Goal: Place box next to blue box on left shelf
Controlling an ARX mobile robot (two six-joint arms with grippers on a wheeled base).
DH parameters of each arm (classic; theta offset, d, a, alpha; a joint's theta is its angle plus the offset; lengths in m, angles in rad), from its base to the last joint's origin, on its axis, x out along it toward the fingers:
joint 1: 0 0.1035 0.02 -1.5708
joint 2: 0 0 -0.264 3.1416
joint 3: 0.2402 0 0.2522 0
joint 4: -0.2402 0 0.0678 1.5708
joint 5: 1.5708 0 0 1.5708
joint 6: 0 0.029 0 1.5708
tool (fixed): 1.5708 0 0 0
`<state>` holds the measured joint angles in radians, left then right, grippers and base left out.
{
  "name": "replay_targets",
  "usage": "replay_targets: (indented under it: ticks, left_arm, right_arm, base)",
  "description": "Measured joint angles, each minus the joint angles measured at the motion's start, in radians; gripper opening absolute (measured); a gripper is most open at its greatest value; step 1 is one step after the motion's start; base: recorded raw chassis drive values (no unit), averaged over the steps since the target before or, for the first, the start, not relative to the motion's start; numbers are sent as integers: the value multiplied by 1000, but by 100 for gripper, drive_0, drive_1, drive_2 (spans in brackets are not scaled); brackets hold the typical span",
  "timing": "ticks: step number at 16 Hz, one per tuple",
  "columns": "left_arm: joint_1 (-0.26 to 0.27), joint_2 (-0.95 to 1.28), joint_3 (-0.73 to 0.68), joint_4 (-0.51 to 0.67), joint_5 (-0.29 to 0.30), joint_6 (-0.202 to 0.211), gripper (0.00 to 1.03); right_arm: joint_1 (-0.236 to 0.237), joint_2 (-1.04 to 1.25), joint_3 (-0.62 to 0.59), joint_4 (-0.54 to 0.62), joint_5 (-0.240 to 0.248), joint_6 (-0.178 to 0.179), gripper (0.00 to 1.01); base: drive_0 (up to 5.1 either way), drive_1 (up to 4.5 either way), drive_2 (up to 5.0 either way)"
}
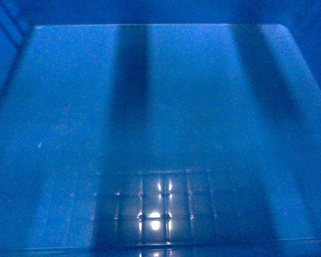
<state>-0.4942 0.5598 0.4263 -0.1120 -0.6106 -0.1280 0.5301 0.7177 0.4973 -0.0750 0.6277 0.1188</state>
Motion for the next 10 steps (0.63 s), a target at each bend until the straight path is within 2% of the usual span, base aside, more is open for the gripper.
replay_targets:
  ticks: [3, 4, 5, 6, 7, 8, 10]
  left_arm:
    - [-4, 3, 0, -2, -15, 0, 9]
    - [-21, 17, 0, 2, -72, 0, 9]
    - [-16, 25, 0, 6, -66, 9, 9]
    - [18, 34, 0, 8, -38, 17, 9]
    - [53, 39, 0, 8, -10, 28, 9]
    - [104, 55, 0, 21, 35, 44, 9]
    - [244, 128, 15, 30, 158, 69, 9]
  right_arm:
    - [0, 0, 0, 0, 0, 0, 12]
    - [2, 2, 1, -8, 7, -5, 12]
    - [26, 23, 3, -21, 67, -2, 12]
    - [33, 51, 4, -18, 81, 12, 12]
    - [33, 76, 7, -20, 71, 31, 13]
    - [32, 109, 24, -31, 50, 56, 13]
    - [6, 230, 76, -48, -25, 110, 13]
  base:
    - [0, 0, 0]
    - [0, 0, 0]
    - [0, 0, 0]
    - [0, 0, 0]
    - [0, 0, 0]
    - [0, 0, 0]
    - [0, 0, 0]
